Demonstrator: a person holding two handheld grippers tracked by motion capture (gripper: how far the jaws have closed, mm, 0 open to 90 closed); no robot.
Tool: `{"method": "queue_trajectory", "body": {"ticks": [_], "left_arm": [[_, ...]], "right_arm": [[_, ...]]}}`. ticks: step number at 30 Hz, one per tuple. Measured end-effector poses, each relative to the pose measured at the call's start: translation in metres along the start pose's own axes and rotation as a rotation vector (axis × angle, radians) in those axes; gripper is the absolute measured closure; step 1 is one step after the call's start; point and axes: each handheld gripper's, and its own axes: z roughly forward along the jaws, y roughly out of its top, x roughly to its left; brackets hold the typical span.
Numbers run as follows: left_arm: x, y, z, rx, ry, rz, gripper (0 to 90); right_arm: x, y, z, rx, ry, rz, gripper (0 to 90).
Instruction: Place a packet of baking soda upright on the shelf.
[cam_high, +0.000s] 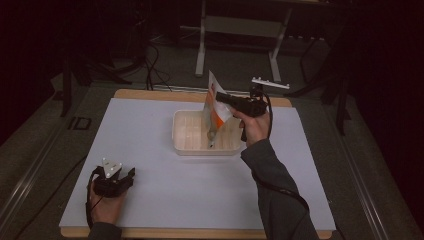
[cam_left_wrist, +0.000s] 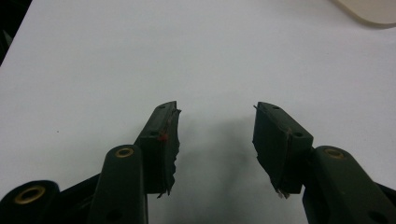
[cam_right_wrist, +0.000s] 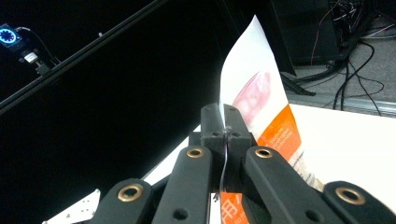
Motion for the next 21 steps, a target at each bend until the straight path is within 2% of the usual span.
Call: {"method": "queue_trajectory", "body": {"ticks": [10, 17, 21], "left_arm": [[0.0, 0.0, 0.0001, 0.002, 0.0, 0.003, 50.0], [0.0001, 0.0, 0.0, 0.001, -0.001, 0.001, 49.9], [0.0001, 0.0, -0.0002, -0.001, -0.002, 0.001, 49.9]], "right_arm": [[-0.0078, -0.0024, -0.0003, -0.009, -0.034, 0.011, 90.0], [-0.0084, -0.0014, 0.0028, -0.025, -0.029, 0.016, 90.0], [-0.0096, -0.0038, 0.0063, -0.014, -0.049, 0.014, 90.0]]}}
